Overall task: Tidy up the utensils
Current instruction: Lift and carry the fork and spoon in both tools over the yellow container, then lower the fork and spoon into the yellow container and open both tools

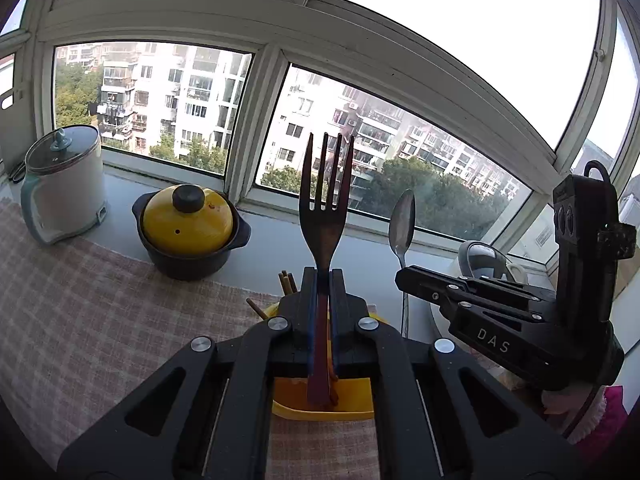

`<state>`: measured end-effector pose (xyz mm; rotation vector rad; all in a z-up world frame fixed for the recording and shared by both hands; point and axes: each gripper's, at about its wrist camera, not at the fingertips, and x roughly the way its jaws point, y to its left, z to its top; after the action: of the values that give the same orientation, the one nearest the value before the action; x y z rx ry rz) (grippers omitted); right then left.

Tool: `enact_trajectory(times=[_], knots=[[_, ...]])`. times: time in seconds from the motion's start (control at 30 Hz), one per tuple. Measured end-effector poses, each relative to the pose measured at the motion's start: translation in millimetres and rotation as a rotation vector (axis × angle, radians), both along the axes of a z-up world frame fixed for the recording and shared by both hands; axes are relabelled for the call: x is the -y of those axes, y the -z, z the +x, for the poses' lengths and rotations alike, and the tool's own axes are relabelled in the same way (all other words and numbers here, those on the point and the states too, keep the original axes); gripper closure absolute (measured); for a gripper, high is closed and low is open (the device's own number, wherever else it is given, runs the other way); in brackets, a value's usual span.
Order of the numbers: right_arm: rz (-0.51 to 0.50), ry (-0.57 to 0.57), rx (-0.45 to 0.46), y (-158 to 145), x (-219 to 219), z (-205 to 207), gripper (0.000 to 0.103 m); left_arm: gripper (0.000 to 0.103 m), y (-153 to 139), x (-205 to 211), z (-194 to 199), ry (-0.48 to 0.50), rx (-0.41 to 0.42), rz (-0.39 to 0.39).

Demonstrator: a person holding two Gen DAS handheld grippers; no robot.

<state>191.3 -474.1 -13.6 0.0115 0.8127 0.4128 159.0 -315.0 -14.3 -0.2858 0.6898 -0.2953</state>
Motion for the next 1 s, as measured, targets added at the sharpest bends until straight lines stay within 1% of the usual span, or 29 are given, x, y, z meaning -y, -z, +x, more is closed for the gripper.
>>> enact_trajectory(times=[0.27,0.57,0.77,1.0], knots=[[0.008,0.004,-0.014,15.4,1.9,17.7,0.101,0.1,14.8,9.0,8.5,-0.009,-0.027,0.035],[0.007,0.0,-0.048,33.0,-1.0,22.1,0.101,0.1,29.1,14.2,10.7,-0.005,-0.05,0.06],[0.0,-0.009,-0.073,37.9,-3.2,22.5,0.101,0.1,35.6,15.9,7.1,0.005,-0.064,0.082],[-0.009,-0.017,-0.085,39.4,-5.3,18.9,0.101,0.1,38.1,13.2,1.8,0.012,-0.075,0.084]])
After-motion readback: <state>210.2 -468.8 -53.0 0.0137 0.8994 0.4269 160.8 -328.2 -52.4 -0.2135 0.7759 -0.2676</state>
